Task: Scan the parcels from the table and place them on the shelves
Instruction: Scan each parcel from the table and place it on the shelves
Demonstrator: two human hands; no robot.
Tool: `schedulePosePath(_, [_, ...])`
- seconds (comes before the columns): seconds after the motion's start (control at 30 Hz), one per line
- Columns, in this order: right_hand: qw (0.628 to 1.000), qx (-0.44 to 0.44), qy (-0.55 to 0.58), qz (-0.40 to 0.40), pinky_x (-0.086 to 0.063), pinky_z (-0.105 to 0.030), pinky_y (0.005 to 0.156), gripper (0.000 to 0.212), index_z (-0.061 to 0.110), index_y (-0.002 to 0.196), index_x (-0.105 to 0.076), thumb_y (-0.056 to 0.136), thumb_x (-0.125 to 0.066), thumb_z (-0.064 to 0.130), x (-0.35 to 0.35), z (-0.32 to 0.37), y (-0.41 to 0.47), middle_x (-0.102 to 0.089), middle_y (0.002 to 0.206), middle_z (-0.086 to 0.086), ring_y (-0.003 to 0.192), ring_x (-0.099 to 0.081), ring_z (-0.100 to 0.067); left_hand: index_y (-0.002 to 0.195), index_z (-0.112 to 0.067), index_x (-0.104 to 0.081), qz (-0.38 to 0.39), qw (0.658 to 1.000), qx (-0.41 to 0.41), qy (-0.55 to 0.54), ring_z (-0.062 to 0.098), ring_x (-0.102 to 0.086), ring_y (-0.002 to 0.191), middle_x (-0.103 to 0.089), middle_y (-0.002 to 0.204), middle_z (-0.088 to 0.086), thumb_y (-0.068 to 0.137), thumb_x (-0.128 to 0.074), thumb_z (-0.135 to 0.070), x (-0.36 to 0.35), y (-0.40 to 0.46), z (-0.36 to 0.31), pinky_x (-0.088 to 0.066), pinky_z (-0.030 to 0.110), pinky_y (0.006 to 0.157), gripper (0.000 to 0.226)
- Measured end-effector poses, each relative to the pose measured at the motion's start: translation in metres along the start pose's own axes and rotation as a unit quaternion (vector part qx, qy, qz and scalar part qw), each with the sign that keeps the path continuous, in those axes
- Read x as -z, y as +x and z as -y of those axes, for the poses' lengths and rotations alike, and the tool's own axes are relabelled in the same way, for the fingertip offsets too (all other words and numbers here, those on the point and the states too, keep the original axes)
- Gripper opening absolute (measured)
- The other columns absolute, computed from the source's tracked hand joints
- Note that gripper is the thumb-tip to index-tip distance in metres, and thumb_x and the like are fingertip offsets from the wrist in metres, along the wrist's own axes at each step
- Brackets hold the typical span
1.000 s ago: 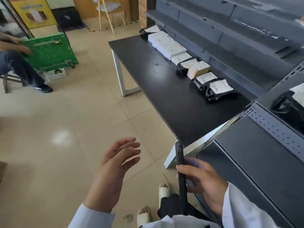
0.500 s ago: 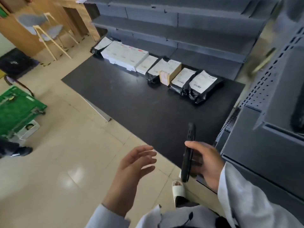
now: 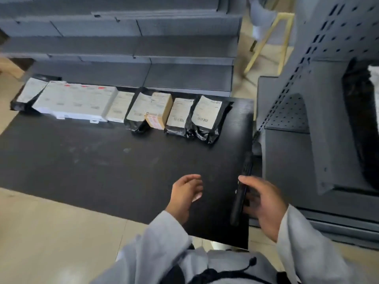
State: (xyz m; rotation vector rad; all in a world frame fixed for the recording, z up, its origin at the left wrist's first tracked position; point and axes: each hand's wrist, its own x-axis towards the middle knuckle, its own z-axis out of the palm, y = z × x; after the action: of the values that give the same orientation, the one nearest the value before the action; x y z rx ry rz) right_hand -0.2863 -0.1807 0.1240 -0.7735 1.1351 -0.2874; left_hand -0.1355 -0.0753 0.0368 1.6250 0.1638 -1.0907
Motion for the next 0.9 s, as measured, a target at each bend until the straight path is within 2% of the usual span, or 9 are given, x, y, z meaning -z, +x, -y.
schedulePosePath(0.1, [0.998, 0.008, 0.03, -0.05, -0.05, -0.035, 0.061, 0.005, 0.012, 0.093, -0.067, 0.089, -0.066, 0.014, -0.01, 0.006, -0.004, -0.072, 0.069, -0.002, 0.066, -0.069, -0.019, 0.097, -0.009, -0.067, 0.006, 1.0, -0.01, -0.002, 0.017, -0.061, 0.069, -0.065, 0.082, 0.007, 0.092, -0.058, 0.0, -0.007, 0.049, -0.037, -0.051, 0.024, 0.062, 0.014])
schedulePosePath(0.23, [0.991, 0.022, 0.072, -0.115, -0.052, -0.036, 0.064, 0.005, 0.011, 0.092, -0.067, 0.09, -0.064, 0.015, -0.028, 0.011, -0.004, -0.072, 0.069, -0.002, 0.063, -0.069, -0.018, 0.092, -0.009, -0.068, -0.024, 0.999, -0.026, 0.008, 0.016, -0.057, 0.069, -0.063, 0.078, 0.006, 0.092, -0.062, -0.004, -0.022, 0.104, -0.067, -0.051, 0.025, 0.064, 0.008])
schedulePosePath(0.3, [0.983, 0.038, 0.091, -0.154, -0.052, -0.038, 0.067, 0.005, 0.012, 0.086, -0.066, 0.09, -0.064, 0.015, -0.039, 0.012, -0.002, -0.071, 0.067, -0.001, 0.066, -0.069, -0.018, 0.091, -0.007, -0.068, -0.025, 1.0, -0.007, 0.001, 0.014, -0.053, 0.062, -0.06, 0.074, 0.007, 0.091, -0.066, -0.007, -0.032, 0.128, -0.071, -0.048, 0.023, 0.056, 0.003])
schedulePosePath(0.4, [0.974, 0.047, 0.096, -0.198, -0.052, -0.041, 0.07, 0.007, 0.013, 0.084, -0.066, 0.089, -0.065, 0.018, -0.055, 0.012, -0.002, -0.071, 0.072, -0.001, 0.079, -0.066, -0.024, 0.094, -0.003, -0.069, -0.038, 0.998, 0.046, -0.016, 0.014, -0.05, 0.054, -0.058, 0.067, 0.006, 0.086, -0.074, -0.015, -0.047, 0.155, -0.073, -0.042, 0.021, 0.045, 0.016])
schedulePosePath(0.57, [0.967, 0.041, 0.083, -0.239, -0.054, -0.052, 0.086, 0.011, 0.011, 0.096, -0.071, 0.09, -0.065, 0.017, -0.07, 0.0, -0.019, -0.072, 0.084, -0.003, 0.094, -0.065, -0.03, 0.078, -0.011, -0.06, -0.009, 0.996, 0.08, -0.024, 0.013, -0.051, 0.047, -0.06, 0.05, -0.005, 0.087, -0.068, -0.028, -0.058, 0.185, -0.069, -0.041, 0.023, 0.054, 0.021])
schedulePosePath(0.63, [0.963, 0.032, 0.082, -0.256, -0.053, -0.055, 0.089, 0.012, 0.011, 0.1, -0.071, 0.092, -0.066, 0.018, -0.07, -0.008, -0.028, -0.071, 0.087, -0.002, 0.099, -0.064, -0.033, 0.081, -0.018, -0.051, 0.011, 0.997, 0.073, -0.007, 0.013, -0.047, 0.049, -0.054, 0.057, -0.002, 0.092, -0.057, -0.027, -0.058, 0.19, -0.064, -0.036, 0.023, 0.055, 0.016])
schedulePosePath(0.73, [0.958, 0.024, 0.089, -0.272, -0.052, -0.058, 0.094, 0.02, 0.01, 0.11, -0.069, 0.092, -0.067, 0.019, -0.066, -0.015, -0.039, -0.069, 0.096, -0.002, 0.105, -0.063, -0.035, 0.095, -0.018, -0.052, 0.012, 0.997, 0.062, 0.039, 0.023, -0.05, 0.066, -0.052, 0.076, 0.004, 0.088, -0.052, -0.027, -0.058, 0.193, -0.055, -0.039, 0.025, 0.062, 0.012])
schedulePosePath(0.83, [0.957, 0.033, 0.106, -0.267, -0.053, -0.053, 0.087, 0.014, 0.012, 0.105, -0.068, 0.094, -0.065, 0.02, -0.061, -0.016, -0.047, -0.067, 0.095, -0.002, 0.102, -0.062, -0.033, 0.086, -0.015, -0.058, -0.031, 0.997, 0.043, 0.048, 0.024, -0.054, 0.063, -0.058, 0.074, 0.007, 0.092, -0.057, -0.017, -0.055, 0.175, -0.051, -0.046, 0.026, 0.062, 0.006])
schedulePosePath(0.9, [0.961, 0.043, 0.115, -0.249, -0.052, -0.045, 0.077, 0.008, 0.014, 0.097, -0.068, 0.093, -0.065, 0.02, -0.057, -0.014, -0.05, -0.069, 0.09, -0.003, 0.098, -0.063, -0.031, 0.075, -0.015, -0.058, -0.024, 0.996, 0.031, 0.074, 0.019, -0.051, 0.054, -0.055, 0.065, 0.005, 0.093, -0.06, -0.01, -0.047, 0.159, -0.041, -0.045, 0.024, 0.055, 0.019])
